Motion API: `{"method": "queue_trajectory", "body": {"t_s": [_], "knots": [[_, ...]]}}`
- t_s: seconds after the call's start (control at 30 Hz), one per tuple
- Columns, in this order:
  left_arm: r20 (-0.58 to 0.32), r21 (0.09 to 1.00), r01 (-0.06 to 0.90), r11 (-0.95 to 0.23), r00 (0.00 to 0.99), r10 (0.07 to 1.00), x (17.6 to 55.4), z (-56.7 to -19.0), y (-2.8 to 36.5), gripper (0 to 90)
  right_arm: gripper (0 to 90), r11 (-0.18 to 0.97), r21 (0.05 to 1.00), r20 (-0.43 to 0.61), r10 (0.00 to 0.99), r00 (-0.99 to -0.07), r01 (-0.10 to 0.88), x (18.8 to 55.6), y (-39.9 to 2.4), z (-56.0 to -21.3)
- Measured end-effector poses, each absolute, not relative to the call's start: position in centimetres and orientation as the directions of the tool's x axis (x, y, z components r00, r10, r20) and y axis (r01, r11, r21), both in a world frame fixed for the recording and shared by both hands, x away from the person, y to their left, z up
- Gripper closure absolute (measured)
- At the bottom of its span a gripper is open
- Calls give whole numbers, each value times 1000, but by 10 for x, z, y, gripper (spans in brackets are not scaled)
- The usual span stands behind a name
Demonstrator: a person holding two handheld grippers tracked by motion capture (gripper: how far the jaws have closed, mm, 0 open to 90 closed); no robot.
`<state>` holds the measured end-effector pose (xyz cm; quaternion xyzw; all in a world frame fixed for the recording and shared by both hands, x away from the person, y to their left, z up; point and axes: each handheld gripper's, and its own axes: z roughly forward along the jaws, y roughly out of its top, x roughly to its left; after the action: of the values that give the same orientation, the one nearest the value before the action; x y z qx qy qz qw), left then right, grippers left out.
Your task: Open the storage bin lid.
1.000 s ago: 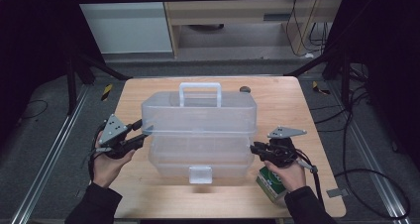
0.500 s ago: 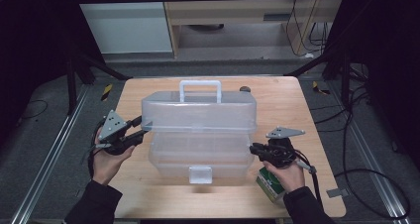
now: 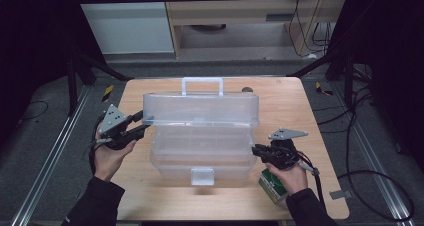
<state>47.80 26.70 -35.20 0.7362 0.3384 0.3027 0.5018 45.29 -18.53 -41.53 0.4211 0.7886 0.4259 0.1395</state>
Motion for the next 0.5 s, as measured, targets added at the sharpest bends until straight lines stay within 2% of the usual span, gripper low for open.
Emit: {"method": "queue_trajectory", "body": {"t_s": [0.5], "knots": [[78, 958, 184, -219, 569, 818, 493, -342, 265, 618, 778, 283, 788, 137, 784, -605, 546, 453, -185, -415]]}}
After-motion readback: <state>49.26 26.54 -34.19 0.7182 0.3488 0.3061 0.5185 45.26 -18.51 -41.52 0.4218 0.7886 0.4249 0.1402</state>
